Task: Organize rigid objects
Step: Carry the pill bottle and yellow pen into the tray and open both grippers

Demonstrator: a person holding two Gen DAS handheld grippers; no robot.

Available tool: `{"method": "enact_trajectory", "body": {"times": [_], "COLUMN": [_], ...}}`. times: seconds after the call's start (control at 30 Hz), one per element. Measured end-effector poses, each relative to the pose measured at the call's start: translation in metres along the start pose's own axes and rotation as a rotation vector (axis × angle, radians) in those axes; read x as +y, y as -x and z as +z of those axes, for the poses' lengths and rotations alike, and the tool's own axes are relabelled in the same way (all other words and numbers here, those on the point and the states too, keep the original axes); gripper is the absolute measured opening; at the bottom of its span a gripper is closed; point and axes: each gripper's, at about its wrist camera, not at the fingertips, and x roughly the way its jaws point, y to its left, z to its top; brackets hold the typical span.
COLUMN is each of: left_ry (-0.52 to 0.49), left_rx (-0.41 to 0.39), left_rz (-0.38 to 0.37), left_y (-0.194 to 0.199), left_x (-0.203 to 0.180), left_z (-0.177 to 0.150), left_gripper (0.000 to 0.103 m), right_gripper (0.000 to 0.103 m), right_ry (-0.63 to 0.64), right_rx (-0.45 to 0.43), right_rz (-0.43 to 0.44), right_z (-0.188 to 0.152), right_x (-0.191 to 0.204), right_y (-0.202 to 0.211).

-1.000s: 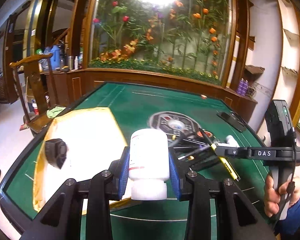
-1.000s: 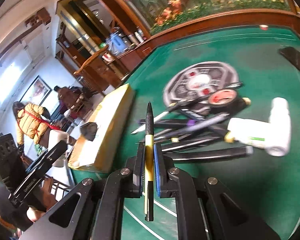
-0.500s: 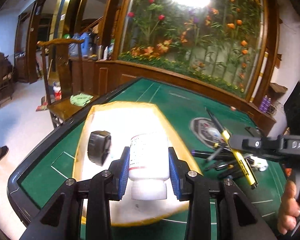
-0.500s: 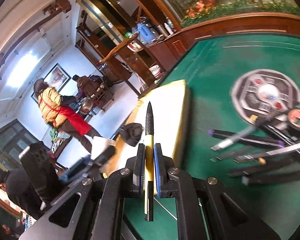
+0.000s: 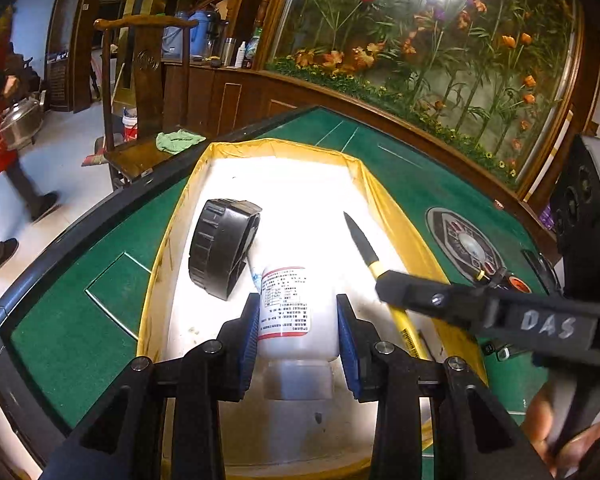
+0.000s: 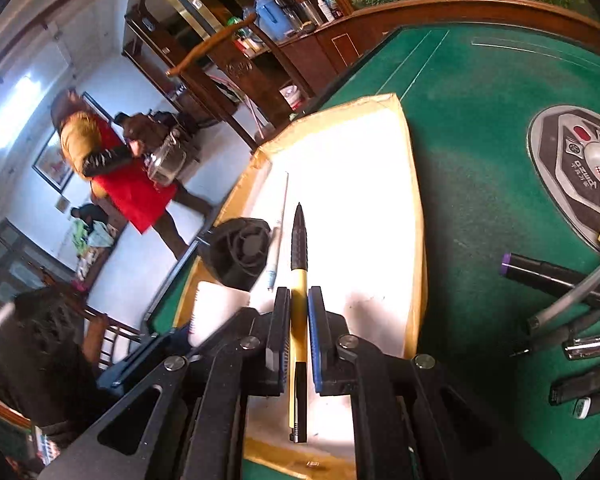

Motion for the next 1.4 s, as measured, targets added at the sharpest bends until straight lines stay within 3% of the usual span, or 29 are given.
{"method": "enact_trajectory", "body": {"times": [0.13,0.4,1.0,1.13,1.3,1.37,1.4], "left_ry": [0.018,-0.008,0.011,0.006,-0.012,-0.015,-0.012], "left_rx": [0.069,0.106,0.111,0.102,0.038,-0.004,-0.019], "left_rz": [-0.006,0.003,-0.013,-0.02,0.046,0.055,0.051], "left_y": [-0.012,-0.015,-0.012,-0.009,0.004,0.014,0.018], "left_x": [0.004,-0.002,0.001,0.002,-0.001,-0.005,-0.006], "left_z": [-0.001,-0.004,-0.006,-0.006,-0.008,-0.009,-0.01], "left_gripper": [0.038,0.038,0.038,0.049,0.052,0.065,0.066], "right_gripper": [0.008,0.008,0.01,0.021,0.021,0.021,0.021], "right_ry": [0.039,0.122,0.088,0.064,0.025,0.021,0.019], "right_rx": [0.002,0.009,0.003,-0.02,-0.046,-0.062,-0.071], "right_rz": [-0.045,-0.088,-0.006,0.016,0.049,0.048,0.045], "right_z": [-0.001,-0.009,-0.009,-0.008,-0.013,-0.015,-0.017], "right_x": [0.004,0.012,0.008,0.002,-0.014,-0.023,-0.029], "right_y": [-0.005,-0.012,0.005,0.02,0.045,0.057,0.064]}}
